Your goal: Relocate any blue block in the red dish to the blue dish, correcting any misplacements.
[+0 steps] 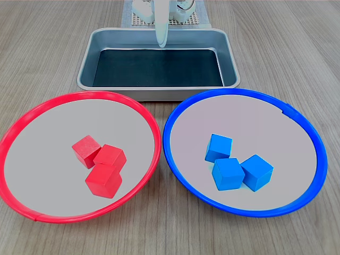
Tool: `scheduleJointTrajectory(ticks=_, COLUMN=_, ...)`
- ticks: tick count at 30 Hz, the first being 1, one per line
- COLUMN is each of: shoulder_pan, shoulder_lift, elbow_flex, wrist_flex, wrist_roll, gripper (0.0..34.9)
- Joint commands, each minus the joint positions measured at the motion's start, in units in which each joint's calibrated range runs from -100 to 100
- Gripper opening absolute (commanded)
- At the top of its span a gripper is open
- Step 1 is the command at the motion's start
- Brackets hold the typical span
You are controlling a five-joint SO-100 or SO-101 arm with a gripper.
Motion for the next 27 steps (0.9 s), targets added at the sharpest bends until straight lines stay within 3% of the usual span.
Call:
scheduleJointTrajectory(ticks=1, shoulder_pan=0.4, shoulder_lift=0.4, elbow_flex=-0.3, wrist_flex=-0.4, wrist_roll=-0.1, gripper=0.3)
scheduleJointTrajectory(ticks=27, shoulder_pan=0.0, shoulder_lift=0.4, elbow_flex=-0.3, wrist_flex=-0.4, wrist_roll=0.1, gripper=0.3)
